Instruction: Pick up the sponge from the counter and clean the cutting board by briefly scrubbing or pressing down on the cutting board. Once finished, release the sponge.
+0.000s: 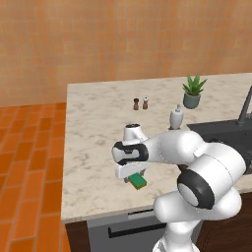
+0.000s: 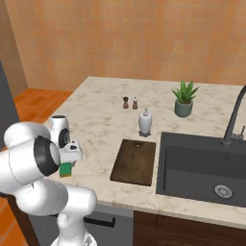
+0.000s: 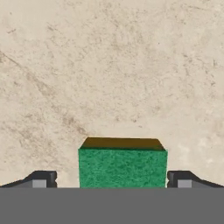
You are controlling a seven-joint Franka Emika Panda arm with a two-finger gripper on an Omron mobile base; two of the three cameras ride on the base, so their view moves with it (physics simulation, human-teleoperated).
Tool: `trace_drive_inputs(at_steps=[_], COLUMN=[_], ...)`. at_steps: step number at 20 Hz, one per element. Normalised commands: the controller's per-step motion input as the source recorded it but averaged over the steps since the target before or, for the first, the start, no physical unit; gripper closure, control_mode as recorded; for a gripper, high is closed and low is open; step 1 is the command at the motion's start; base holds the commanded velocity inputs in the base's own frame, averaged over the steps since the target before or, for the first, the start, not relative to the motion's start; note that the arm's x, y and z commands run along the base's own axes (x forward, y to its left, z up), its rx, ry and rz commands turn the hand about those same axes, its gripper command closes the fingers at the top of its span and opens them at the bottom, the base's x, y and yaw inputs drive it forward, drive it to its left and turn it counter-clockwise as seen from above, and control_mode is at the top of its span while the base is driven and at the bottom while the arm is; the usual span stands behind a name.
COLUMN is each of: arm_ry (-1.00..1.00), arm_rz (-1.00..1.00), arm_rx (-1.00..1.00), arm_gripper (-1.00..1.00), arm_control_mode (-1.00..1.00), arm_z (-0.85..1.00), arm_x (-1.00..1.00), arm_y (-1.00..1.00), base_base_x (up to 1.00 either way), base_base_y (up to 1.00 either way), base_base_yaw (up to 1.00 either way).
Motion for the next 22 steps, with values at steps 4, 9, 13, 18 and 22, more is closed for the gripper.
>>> trace_drive_inputs(at_steps=[4, 9, 13, 18, 22], arm_ry=[0.00, 0.00, 0.03, 0.01, 0.00], arm_rz=[0.00, 0.00, 0.00, 0.00, 0.00], arm_rx=[0.00, 0.00, 0.00, 0.00, 0.00], arm_gripper=[-1.00, -1.00, 1.00, 1.00, 1.00], arm_control_mode=[-1.00, -1.00, -1.00, -1.00, -1.00], arm_z=[-0.14, -0.14, -0.14, -0.01, 0.00], arm_x=[0.12, 0.07, 0.01, 0.00, 0.00], arm_y=[0.00, 0.00, 0.00, 0.00, 0.00], base_base_x=[0.00, 0.00, 0.00, 0.00, 0.00], base_base_y=[0.00, 0.00, 0.00, 0.00, 0.00], base_base_yaw=[0.00, 0.00, 0.00, 0.00, 0.00])
